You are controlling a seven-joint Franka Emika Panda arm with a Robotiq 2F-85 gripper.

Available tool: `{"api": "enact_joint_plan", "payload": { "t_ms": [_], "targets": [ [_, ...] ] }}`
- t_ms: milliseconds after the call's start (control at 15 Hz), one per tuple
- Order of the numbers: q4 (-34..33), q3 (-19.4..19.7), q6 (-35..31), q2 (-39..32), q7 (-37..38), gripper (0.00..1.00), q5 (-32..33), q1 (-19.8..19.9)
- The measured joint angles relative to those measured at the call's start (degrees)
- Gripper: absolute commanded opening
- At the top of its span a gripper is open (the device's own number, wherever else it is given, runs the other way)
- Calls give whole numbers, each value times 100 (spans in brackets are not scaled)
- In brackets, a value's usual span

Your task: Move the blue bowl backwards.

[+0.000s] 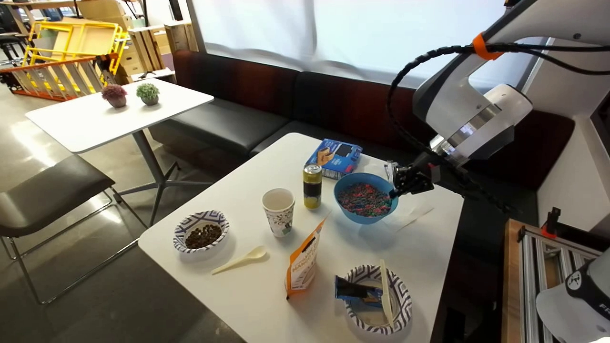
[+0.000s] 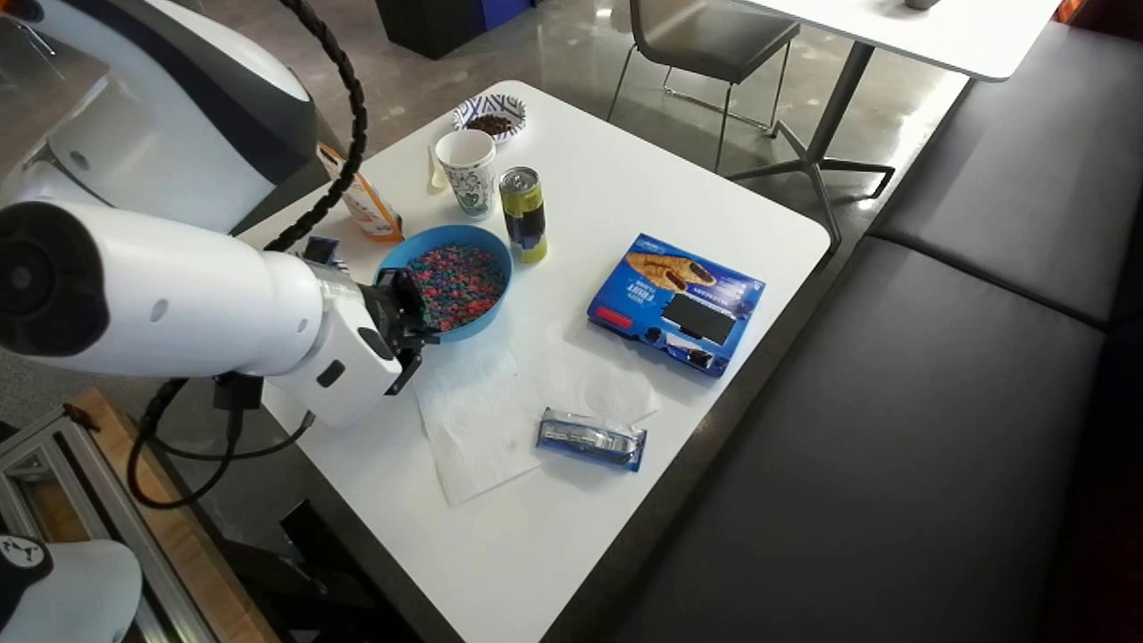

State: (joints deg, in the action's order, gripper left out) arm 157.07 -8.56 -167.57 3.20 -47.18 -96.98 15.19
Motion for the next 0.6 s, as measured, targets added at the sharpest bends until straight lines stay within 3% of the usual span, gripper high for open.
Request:
{"api": "enact_joint_plan", "payload": {
  "t_ms": [267, 533, 600],
  "targets": [
    [-2, 85, 100, 43, 460, 5, 719, 26],
    [-2, 104, 122, 98, 485, 5, 777, 32],
    [-2, 104, 122, 99, 486, 1, 778, 32]
  ]
}}
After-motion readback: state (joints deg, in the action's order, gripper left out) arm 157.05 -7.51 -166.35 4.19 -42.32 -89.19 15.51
